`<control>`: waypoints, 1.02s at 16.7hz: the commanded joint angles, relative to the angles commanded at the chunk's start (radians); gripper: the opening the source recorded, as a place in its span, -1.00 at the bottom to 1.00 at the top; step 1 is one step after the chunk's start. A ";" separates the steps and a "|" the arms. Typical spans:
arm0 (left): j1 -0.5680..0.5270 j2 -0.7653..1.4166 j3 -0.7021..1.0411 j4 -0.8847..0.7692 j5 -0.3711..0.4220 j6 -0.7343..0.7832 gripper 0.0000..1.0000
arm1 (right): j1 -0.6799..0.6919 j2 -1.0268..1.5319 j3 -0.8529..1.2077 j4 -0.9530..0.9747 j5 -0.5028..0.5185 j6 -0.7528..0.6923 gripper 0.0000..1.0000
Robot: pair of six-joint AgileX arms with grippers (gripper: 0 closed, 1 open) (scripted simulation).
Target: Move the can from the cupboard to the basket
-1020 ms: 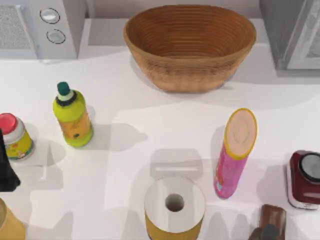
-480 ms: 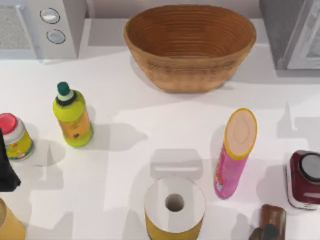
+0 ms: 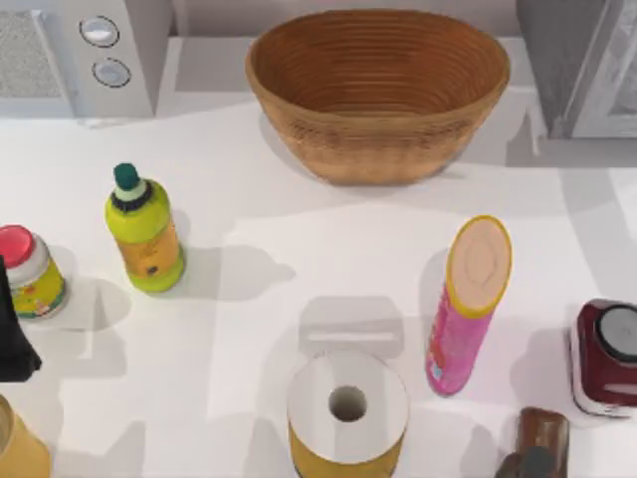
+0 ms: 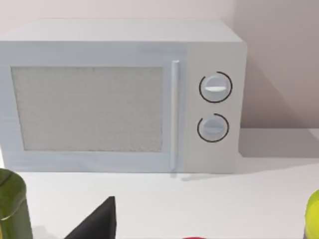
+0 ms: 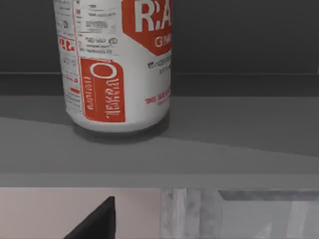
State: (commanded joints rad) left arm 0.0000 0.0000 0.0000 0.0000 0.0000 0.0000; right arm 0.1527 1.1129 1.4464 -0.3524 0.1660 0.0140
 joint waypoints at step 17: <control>0.000 0.000 0.000 0.000 0.000 0.000 1.00 | 0.099 0.291 0.341 -0.032 0.113 0.002 1.00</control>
State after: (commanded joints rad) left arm 0.0000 0.0000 0.0000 0.0000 0.0000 0.0000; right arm 0.2512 1.4043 1.7873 -0.3842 0.2786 0.0161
